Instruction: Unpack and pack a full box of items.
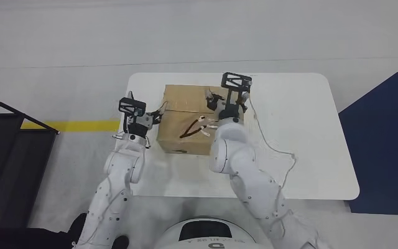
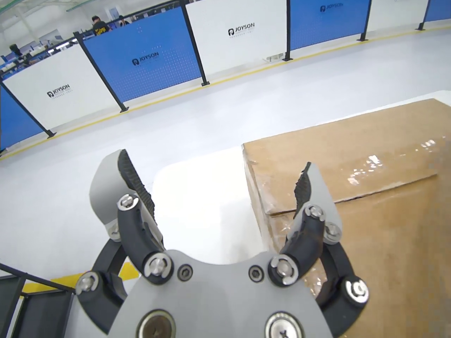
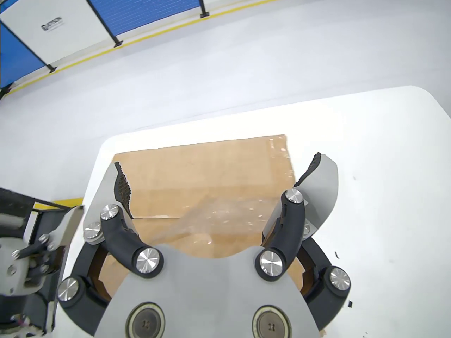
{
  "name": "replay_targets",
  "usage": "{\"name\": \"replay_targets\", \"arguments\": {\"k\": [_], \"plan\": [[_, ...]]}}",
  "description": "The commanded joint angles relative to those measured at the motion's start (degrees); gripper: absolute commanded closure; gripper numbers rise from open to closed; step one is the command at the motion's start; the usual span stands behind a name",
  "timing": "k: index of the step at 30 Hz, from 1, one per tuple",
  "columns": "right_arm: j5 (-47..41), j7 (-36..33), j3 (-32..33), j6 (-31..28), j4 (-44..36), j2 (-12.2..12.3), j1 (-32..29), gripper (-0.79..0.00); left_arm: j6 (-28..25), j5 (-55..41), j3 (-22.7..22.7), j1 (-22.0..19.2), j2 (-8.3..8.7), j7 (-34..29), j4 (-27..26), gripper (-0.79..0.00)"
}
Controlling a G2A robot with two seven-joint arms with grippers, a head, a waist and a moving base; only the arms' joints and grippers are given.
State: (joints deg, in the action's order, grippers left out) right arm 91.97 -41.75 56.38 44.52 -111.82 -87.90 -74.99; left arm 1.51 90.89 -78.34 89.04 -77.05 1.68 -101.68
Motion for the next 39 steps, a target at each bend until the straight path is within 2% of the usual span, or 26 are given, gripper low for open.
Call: {"name": "replay_targets", "arguments": {"k": [1, 6, 10, 17, 24, 29, 34, 39], "plan": [[-1.09, -0.15, 3.07, 0.67, -1.54, 0.11, -1.46, -0.785, -0.68, 1.70, -0.26, 1.63, 0.21, 0.43, -3.69, -0.785], [-4.75, 1.20, 8.78, 1.34, -2.70, 0.23, -4.59, -0.785, -3.08, 7.39, 0.17, 4.46, 0.71, 0.54, -11.04, -0.785], [-7.70, 2.77, 11.26, 0.38, -2.65, 0.20, -6.07, -0.785, -5.27, 13.77, 3.14, 3.26, 0.84, -1.72, -13.18, -0.785], [-11.51, 5.62, 13.36, -1.25, -3.65, 0.06, -8.49, -0.785, -7.60, 21.59, 11.03, -4.12, 0.15, -9.57, -9.32, -0.785], [-13.50, 7.11, 15.40, -2.84, -4.80, 0.08, -10.57, -0.785, -9.84, 27.69, 17.64, -7.32, -0.48, -13.63, -5.70, -0.785], [-14.11, 7.48, 16.13, -3.72, -5.22, 0.06, -11.25, -0.785, -10.99, 29.29, 18.77, -7.91, -0.55, -14.72, -4.76, -0.785], [-14.45, 7.44, 16.40, -4.49, -4.95, 0.00, -11.28, -0.785, -10.92, 31.76, 18.54, -8.42, -0.60, -19.14, -2.74, -0.785], [-14.77, 7.38, 16.53, -5.17, -4.25, -0.07, -10.95, -0.785, -12.34, 29.61, 17.58, -8.72, -0.66, -20.86, -2.07, -0.785]]}}
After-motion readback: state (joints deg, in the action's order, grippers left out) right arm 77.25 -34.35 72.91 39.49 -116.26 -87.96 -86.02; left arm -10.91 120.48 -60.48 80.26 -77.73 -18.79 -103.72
